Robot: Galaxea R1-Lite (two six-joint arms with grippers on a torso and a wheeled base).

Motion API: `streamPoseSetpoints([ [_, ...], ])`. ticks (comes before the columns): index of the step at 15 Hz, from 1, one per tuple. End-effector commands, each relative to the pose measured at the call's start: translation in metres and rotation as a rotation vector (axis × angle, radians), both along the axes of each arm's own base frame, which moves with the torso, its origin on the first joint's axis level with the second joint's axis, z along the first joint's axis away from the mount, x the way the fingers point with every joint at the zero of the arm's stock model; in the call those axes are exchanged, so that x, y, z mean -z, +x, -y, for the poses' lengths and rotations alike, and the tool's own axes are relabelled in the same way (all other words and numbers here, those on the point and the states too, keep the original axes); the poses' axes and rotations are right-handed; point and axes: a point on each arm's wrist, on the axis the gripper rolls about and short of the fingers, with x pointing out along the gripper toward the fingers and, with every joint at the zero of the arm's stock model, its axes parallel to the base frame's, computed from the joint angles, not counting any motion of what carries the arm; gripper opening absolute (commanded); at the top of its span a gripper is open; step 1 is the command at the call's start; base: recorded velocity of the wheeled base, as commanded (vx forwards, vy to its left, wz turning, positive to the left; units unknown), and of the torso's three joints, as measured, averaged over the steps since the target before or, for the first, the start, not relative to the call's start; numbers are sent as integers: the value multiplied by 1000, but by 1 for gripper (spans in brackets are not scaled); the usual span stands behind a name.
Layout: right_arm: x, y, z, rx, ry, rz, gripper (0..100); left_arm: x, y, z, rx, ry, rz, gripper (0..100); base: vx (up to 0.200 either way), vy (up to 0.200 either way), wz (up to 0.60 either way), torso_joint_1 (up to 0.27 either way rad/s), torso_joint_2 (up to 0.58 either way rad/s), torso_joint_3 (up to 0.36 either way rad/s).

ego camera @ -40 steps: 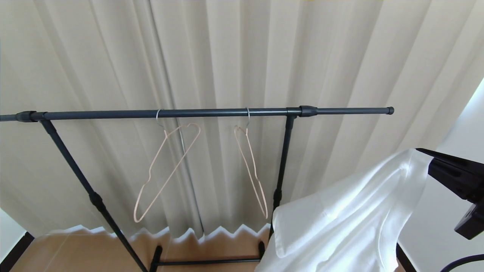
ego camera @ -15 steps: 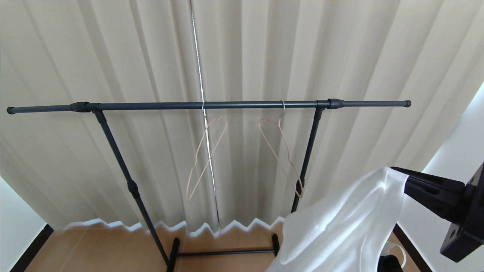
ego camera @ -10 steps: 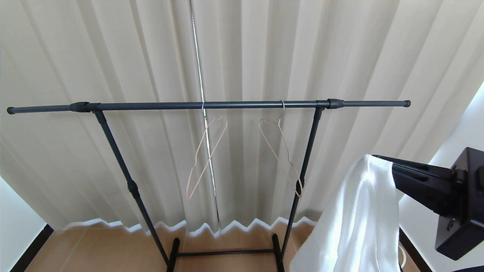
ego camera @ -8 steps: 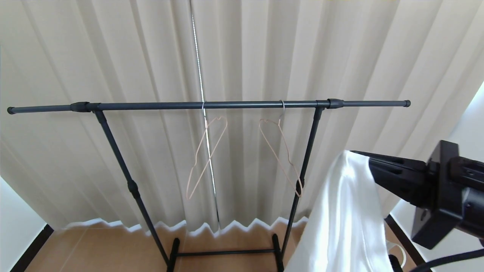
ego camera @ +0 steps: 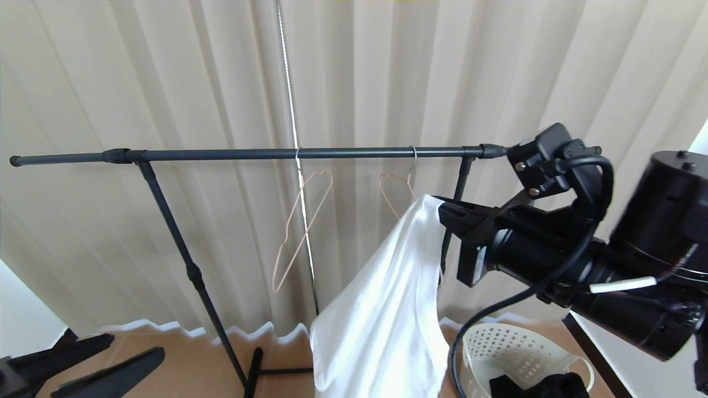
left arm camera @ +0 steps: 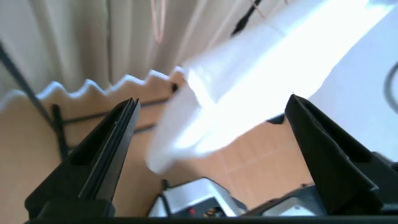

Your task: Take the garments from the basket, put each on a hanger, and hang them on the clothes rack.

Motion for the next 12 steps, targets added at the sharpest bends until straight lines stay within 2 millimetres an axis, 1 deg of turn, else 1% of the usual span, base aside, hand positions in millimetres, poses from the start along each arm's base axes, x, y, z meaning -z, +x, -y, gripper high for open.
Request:
streamPoseSetpoints([
  [1,15,23,-22,75,-14,-13,0,-13,48,37,82,-33,-139,100,0,0,0,0,0,0],
  [2,15,27,-25,100,-4,-4,0,-14,53,43,100,-34,-146,100,0,0,0,0,0,0],
  [3,14,34,-34,149,24,22,0,-15,68,59,137,-22,-154,100,0,0,0,0,0,0],
  [5,9,38,-41,198,59,52,0,-7,86,84,137,36,-176,100,0,0,0,0,0,0],
  [6,7,39,-44,212,70,59,0,0,98,102,105,92,-182,100,0,0,0,0,0,0],
  [7,6,37,-45,217,77,60,0,4,106,117,84,123,-174,100,0,0,0,0,0,0],
  [9,6,37,-47,240,77,61,0,8,114,141,95,138,-156,100,0,0,0,0,0,0],
  [10,6,37,-46,247,77,61,0,12,116,149,102,146,-157,100,0,0,0,0,0,0],
  [11,6,37,-46,247,77,61,0,12,116,149,102,146,-157,100,0,0,0,0,0,0],
  [12,6,36,-45,249,76,60,0,19,117,158,90,157,-148,100,0,0,0,0,0,0],
])
